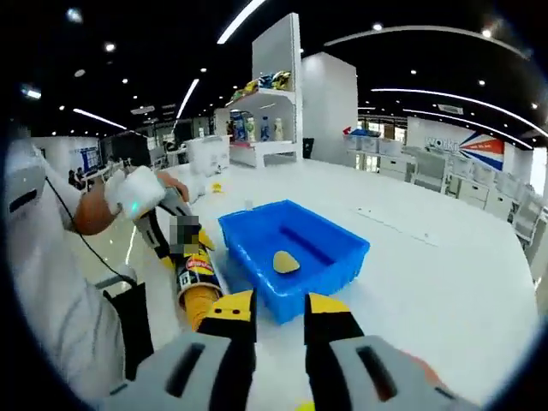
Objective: Open the lid of the chip container on the table, take out the chips, place them into the box in front of the container, and close the lid
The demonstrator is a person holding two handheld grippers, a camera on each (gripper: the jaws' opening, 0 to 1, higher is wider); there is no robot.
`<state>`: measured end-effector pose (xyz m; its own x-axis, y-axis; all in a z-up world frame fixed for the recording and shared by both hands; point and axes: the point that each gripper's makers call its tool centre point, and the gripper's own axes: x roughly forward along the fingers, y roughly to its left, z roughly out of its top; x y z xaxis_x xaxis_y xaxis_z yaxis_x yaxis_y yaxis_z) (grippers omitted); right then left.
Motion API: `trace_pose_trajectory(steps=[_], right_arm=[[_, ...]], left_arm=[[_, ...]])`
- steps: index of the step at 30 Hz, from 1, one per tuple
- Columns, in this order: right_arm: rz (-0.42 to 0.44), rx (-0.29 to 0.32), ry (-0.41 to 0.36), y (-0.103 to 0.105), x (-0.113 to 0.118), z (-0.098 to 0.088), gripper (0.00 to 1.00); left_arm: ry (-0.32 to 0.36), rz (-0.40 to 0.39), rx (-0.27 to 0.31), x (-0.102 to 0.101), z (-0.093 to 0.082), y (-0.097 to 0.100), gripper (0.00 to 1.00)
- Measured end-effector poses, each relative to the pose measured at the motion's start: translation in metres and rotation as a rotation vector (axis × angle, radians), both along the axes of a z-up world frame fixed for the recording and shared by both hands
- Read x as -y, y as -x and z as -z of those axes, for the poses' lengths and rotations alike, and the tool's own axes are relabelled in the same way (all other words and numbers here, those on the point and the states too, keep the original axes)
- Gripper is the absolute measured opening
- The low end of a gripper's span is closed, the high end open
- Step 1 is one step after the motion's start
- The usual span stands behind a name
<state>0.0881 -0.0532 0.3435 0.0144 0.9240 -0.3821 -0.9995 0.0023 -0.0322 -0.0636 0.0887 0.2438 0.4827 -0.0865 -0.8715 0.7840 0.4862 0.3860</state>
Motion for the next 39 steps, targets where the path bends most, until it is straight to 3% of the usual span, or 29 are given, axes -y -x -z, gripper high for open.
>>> trace_pose_trajectory(steps=[8, 17, 24, 27, 32, 36, 39], right_arm=[[-0.034, 0.023, -0.024, 0.008, 0.039, 0.02, 0.22], [-0.061, 0.013, 0.017, 0.023, 0.06, 0.053, 0.22], [-0.123, 0.037, 0.019, 0.033, 0.062, 0.07, 0.18], [-0.128, 0.033, 0.022, 0.032, 0.062, 0.077, 0.07], [-0.122, 0.019, 0.005, 0.028, 0.06, 0.089, 0.02], [-0.152, 0.063, -0.049, 0.032, 0.054, 0.086, 0.02], [-0.163, 0.041, -0.076, 0.035, 0.049, 0.083, 0.02]], left_arm=[[0.044, 0.005, -0.009, 0.001, -0.001, -0.001, 0.49], [0.082, 0.015, -0.02, 0.002, -0.002, -0.001, 0.49], [0.102, 0.045, -0.021, 0.001, -0.003, -0.003, 0.5], [0.111, 0.046, -0.025, 0.001, -0.003, -0.004, 0.5], [0.142, 0.037, -0.033, 0.003, -0.004, -0.003, 0.49], [0.176, 0.021, -0.044, 0.006, -0.005, -0.002, 0.49], [0.189, 0.015, -0.05, 0.007, -0.005, -0.002, 0.49]])
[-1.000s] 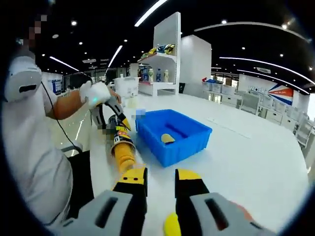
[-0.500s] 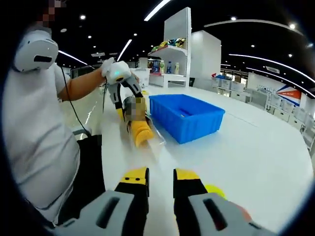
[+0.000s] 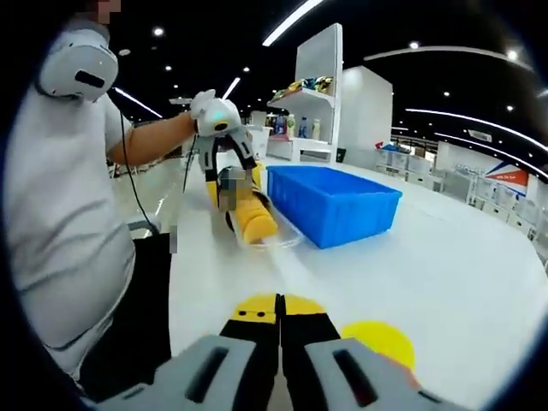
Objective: Open the lid of the chip container on the table, take out the chips, place them into the box in front of the container, and close the lid
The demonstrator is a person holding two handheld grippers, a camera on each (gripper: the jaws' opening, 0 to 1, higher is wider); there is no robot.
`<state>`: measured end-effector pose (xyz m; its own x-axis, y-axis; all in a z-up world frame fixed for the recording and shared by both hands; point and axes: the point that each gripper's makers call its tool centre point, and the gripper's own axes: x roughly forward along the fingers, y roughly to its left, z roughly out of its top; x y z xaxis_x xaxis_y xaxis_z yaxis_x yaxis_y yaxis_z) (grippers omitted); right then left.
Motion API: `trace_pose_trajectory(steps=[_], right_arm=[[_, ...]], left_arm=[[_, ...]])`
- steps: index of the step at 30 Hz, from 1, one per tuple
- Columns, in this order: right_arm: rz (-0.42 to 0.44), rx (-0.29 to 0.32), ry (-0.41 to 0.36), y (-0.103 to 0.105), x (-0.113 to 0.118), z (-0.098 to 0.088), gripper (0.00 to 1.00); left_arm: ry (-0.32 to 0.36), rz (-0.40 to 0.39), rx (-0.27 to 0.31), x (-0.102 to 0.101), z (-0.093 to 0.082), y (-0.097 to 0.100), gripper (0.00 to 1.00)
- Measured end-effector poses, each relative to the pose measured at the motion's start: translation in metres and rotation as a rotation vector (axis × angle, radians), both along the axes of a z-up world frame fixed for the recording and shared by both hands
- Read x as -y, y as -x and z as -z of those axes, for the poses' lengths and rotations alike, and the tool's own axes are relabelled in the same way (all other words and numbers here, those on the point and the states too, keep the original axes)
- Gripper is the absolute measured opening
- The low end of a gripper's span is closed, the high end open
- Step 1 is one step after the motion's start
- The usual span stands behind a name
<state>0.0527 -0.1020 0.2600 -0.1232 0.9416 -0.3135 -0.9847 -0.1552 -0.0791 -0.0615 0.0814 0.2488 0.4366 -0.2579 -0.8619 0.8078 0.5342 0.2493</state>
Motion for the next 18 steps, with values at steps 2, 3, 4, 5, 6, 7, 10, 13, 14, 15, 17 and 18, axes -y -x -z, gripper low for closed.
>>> trace_pose_trajectory(steps=[2, 3, 4, 5, 6, 7, 10, 13, 14, 15, 17, 18], right_arm=[[-0.008, -0.011, -0.018, 0.001, -0.004, -0.002, 0.01], [-0.014, -0.011, -0.024, 0.002, -0.005, -0.002, 0.01], [-0.025, -0.018, -0.039, 0.003, -0.008, -0.004, 0.01], [-0.03, -0.027, -0.05, 0.003, -0.009, -0.006, 0.01], [-0.038, -0.041, -0.065, 0.004, -0.011, -0.008, 0.01], [-0.043, -0.048, -0.075, 0.004, -0.012, -0.01, 0.01], [-0.051, -0.063, -0.088, 0.005, -0.015, -0.011, 0.01], [-0.053, -0.082, -0.092, 0.004, -0.018, -0.01, 0.01], [-0.061, -0.097, -0.096, 0.005, -0.02, -0.011, 0.01], [-0.06, -0.103, -0.099, 0.005, -0.021, -0.011, 0.01], [-0.07, -0.107, -0.098, 0.007, -0.024, -0.01, 0.01], [-0.075, -0.11, -0.102, 0.008, -0.026, -0.01, 0.01]], left_arm=[[0.006, 0.0, -0.003, 0.001, 0.0, 0.0, 0.49], [0.006, 0.0, -0.004, 0.001, 0.0, 0.001, 0.49], [0.006, 0.0, -0.005, 0.001, 0.0, 0.001, 0.49], [0.007, 0.0, -0.007, 0.001, 0.0, 0.001, 0.49], [0.008, 0.0, -0.008, 0.001, 0.0, 0.001, 0.49], [0.01, 0.001, -0.009, 0.001, 0.0, 0.001, 0.49], [0.013, 0.001, -0.009, 0.002, 0.0, 0.001, 0.49], [0.017, 0.004, -0.006, 0.002, 0.0, 0.001, 0.49], [0.018, 0.004, -0.005, 0.002, 0.0, 0.001, 0.49], [0.019, 0.006, -0.003, 0.002, 0.0, 0.001, 0.49], [0.026, 0.008, -0.004, 0.002, 0.0, 0.002, 0.49], [0.032, 0.01, -0.006, 0.003, -0.001, 0.002, 0.49]])
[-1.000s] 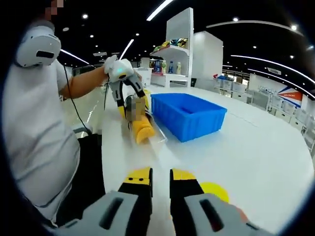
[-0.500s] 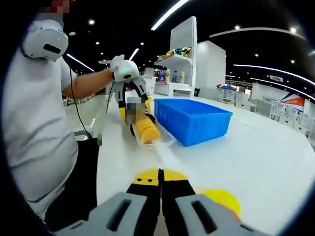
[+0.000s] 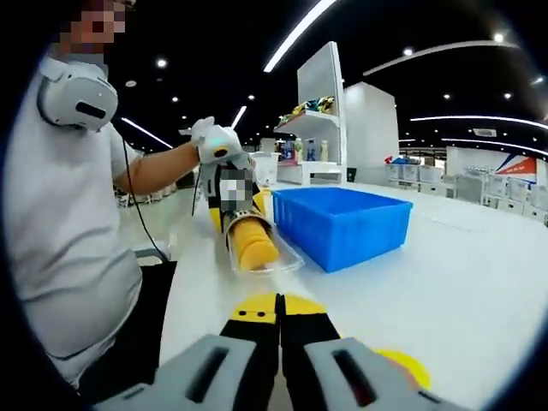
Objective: Open the lid of the chip container on the table, take out the chips, place them into the box in front of the container, and close the lid
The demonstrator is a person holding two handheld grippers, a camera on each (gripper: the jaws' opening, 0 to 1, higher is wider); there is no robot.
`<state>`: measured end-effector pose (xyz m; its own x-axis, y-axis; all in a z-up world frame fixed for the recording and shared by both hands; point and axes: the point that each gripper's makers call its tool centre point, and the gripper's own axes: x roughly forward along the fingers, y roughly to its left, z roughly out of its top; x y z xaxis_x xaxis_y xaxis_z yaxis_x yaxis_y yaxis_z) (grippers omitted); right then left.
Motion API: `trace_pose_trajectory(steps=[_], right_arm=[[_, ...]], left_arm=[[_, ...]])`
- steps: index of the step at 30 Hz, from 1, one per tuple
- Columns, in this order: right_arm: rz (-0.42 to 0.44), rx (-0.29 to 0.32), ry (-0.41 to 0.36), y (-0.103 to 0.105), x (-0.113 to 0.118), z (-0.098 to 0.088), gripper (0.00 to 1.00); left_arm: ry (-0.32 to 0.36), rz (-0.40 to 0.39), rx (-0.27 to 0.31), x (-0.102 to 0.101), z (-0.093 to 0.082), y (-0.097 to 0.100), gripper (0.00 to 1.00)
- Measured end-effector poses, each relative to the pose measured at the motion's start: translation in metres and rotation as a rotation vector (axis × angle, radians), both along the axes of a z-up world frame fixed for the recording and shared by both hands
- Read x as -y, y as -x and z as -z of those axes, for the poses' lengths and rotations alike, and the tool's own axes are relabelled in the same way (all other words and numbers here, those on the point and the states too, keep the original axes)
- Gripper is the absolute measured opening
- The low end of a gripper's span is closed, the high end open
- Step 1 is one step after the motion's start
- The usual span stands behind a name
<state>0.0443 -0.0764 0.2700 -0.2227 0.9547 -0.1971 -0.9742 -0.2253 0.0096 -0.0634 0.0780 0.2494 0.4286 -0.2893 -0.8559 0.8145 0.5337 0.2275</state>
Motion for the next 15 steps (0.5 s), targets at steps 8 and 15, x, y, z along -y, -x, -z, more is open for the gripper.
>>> trace_pose_trajectory(steps=[8, 15], right_arm=[[-0.057, -0.049, -0.032, 0.012, -0.013, -0.004, 0.01], [-0.102, -0.042, -0.015, 0.03, -0.033, 0.001, 0.01]], left_arm=[[0.006, 0.003, -0.002, 0.002, 0.0, 0.0, 0.49], [0.0, 0.003, -0.001, 0.001, 0.0, -0.001, 0.49]])
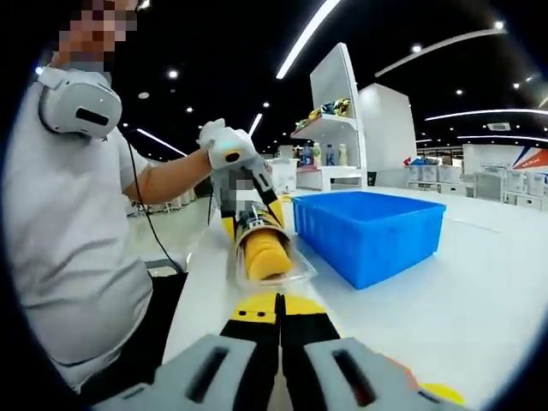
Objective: Open the lid of the chip container on the table, take out the chips, place them into the box in front of the container, and close the lid
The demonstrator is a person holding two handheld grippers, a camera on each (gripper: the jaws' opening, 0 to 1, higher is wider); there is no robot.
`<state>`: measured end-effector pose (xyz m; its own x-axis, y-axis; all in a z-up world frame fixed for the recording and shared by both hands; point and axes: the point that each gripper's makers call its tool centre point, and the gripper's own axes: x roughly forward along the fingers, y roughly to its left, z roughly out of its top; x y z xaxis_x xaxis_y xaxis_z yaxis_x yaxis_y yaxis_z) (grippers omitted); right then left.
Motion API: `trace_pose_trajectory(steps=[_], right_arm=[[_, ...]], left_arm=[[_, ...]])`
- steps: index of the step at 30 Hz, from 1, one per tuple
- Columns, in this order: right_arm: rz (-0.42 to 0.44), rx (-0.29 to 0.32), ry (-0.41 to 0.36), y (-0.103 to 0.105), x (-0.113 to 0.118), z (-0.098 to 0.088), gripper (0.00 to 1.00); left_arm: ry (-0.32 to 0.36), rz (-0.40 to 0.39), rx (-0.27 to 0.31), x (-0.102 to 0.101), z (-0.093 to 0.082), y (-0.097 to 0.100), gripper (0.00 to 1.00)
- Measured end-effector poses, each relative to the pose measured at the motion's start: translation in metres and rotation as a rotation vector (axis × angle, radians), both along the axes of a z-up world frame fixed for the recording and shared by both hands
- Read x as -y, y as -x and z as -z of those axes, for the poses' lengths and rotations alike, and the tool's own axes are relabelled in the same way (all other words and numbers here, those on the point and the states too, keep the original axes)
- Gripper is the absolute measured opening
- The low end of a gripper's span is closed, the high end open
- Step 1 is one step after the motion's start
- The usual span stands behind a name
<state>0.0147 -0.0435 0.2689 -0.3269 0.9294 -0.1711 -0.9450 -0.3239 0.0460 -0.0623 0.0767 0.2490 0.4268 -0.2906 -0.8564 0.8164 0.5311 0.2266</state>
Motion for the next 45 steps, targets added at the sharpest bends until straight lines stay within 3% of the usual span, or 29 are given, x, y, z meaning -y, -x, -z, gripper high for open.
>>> trace_pose_trajectory(steps=[12, 17, 20, 22, 23, 24, 25, 26, 32, 40, 45], right_arm=[[-0.072, 0.011, -0.001, 0.025, -0.041, 0.001, 0.01], [-0.096, 0.018, 0.009, 0.032, -0.049, 0.004, 0.01], [-0.098, 0.004, 0.012, 0.031, -0.049, 0.005, 0.01], [-0.111, -0.021, -0.005, 0.039, -0.056, 0.001, 0.01], [-0.133, 0.035, 0.039, 0.041, -0.055, 0.009, 0.01], [-0.091, 0.107, 0.069, 0.031, -0.056, 0.016, 0.01], [-0.081, 0.062, 0.067, 0.03, -0.056, 0.013, 0.01], [-0.086, 0.025, 0.062, 0.031, -0.054, 0.011, 0.01], [-0.05, 0.016, 0.074, 0.02, -0.044, 0.013, 0.02], [-0.02, -0.038, 0.065, 0.011, -0.016, 0.008, 0.22], [0.013, -0.035, 0.089, 0.005, -0.004, 0.01, 0.25]], left_arm=[[0.01, 0.003, 0.001, 0.003, 0.0, 0.002, 0.49], [-0.017, 0.012, -0.002, 0.004, 0.001, 0.003, 0.49], [-0.004, 0.011, -0.003, 0.004, 0.0, 0.003, 0.49], [0.061, 0.023, 0.008, 0.015, -0.001, 0.0, 0.49], [0.037, 0.005, -0.019, 0.011, 0.0, 0.002, 0.49], [0.04, 0.01, -0.009, 0.011, 0.0, 0.002, 0.49], [0.023, 0.012, -0.004, 0.009, 0.0, 0.002, 0.49], [0.026, 0.013, -0.004, 0.009, 0.0, 0.001, 0.49], [0.047, 0.015, 0.006, 0.011, -0.001, 0.001, 0.49], [0.049, 0.018, 0.002, 0.013, -0.001, 0.001, 0.49], [0.046, 0.02, -0.003, 0.013, -0.001, 0.002, 0.49]])
